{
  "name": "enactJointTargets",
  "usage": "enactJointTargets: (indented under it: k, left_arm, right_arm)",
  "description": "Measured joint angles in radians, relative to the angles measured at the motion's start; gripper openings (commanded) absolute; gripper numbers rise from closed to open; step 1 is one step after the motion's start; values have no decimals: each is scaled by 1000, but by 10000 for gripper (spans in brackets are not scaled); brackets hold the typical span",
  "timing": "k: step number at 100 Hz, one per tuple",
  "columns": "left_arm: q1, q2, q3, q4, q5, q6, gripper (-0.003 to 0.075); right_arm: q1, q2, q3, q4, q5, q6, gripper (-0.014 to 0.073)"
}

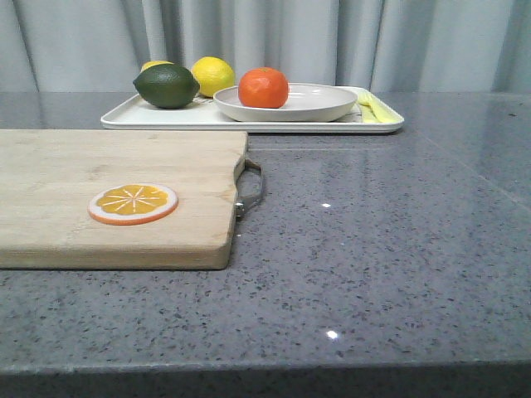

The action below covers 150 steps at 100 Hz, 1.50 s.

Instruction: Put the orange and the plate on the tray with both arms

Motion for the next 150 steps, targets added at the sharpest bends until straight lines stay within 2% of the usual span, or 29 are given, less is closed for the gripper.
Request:
enactJointTargets:
  k: [29,120,134,150]
  left_arm:
    - [0,-1,68,-2,33,0,-19]
    - [2,-1,75,21,36,2,-19]
    - [49,-14,137,41,-45,2,-19]
    - [152,-66,285,43,-289,2,-19]
  right_arm:
    - [0,-65,45,0,16,0,-67]
    - [0,-66,49,0,31,0,-67]
    - [0,-66,51,0,33,0,-67]
    - [0,-66,51,0,33,0,-67]
